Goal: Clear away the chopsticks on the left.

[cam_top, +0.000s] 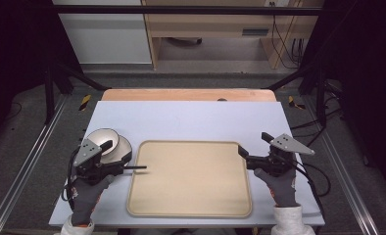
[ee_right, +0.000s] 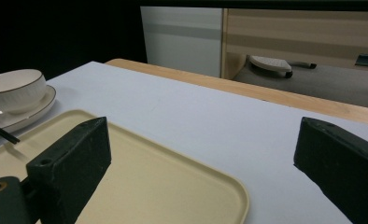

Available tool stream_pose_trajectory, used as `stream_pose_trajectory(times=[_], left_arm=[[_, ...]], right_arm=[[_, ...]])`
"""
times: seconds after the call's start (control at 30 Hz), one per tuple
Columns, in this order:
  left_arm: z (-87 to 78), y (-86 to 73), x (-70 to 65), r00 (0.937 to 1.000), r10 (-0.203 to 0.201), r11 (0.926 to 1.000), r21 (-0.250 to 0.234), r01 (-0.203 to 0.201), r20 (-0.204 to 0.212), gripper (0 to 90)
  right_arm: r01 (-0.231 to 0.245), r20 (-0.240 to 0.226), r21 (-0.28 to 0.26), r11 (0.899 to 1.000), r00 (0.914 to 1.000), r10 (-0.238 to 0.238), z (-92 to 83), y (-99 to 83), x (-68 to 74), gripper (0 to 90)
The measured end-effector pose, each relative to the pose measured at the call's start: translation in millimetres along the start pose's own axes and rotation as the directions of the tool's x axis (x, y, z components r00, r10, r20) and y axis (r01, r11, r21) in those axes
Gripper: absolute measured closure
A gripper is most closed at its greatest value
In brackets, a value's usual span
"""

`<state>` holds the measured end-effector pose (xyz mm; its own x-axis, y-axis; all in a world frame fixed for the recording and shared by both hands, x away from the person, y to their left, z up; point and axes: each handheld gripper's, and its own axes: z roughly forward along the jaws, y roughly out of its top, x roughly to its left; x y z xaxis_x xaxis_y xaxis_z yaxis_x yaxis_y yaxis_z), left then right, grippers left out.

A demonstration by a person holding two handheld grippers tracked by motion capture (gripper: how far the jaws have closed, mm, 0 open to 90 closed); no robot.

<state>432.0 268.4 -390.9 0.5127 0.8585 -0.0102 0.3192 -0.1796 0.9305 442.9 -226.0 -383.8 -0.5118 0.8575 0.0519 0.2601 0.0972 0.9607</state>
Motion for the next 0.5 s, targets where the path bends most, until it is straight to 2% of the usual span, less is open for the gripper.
stream_pose_trajectory(times=[0.23,0.33,0.5], left_arm=[[-8.7,-0.4,2.0,1.0,0.001,0.9999,-0.013,-0.001,-0.009,18.4],[-12.3,-3.7,1.5,0.9998,0.018,0.9998,-0.002,-0.018,-0.007,18.7],[-21.1,-8.8,0.2,0.9992,0.039,0.9992,0.008,-0.039,-0.004,19.6]], right_arm=[[0.006,0.005,0.007,1.0,1.0,-0.006,-2.0,0.4,-0.5,4.1],[0.004,0.005,0.007,1.0,1.0,-0.004,-2.6,0.7,0.9,4.2],[0.027,0.004,0.009,1.0,0.9996,-0.027,-2.0,2.6,4.4,4.1]])
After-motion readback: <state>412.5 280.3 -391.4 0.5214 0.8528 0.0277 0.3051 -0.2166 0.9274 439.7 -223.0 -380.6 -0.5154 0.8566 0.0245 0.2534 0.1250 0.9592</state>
